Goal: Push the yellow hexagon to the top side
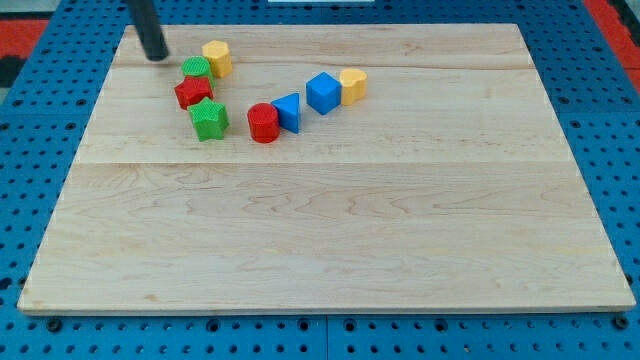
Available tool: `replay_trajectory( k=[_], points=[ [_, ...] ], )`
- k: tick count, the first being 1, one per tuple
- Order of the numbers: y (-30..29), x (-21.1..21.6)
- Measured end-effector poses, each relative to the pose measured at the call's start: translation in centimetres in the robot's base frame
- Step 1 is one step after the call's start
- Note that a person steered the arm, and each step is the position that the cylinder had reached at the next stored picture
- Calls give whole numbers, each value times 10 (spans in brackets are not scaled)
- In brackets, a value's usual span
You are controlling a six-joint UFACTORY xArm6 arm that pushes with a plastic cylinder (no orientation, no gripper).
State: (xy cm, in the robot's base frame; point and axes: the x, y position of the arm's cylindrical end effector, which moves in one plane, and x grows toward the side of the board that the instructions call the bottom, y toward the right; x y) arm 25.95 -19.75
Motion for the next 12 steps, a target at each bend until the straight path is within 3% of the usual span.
replay_trajectory(
  k=[2, 3, 10, 12],
  points=[
    [116, -13],
    [99, -29],
    [86, 27],
    [142, 50]
  ],
)
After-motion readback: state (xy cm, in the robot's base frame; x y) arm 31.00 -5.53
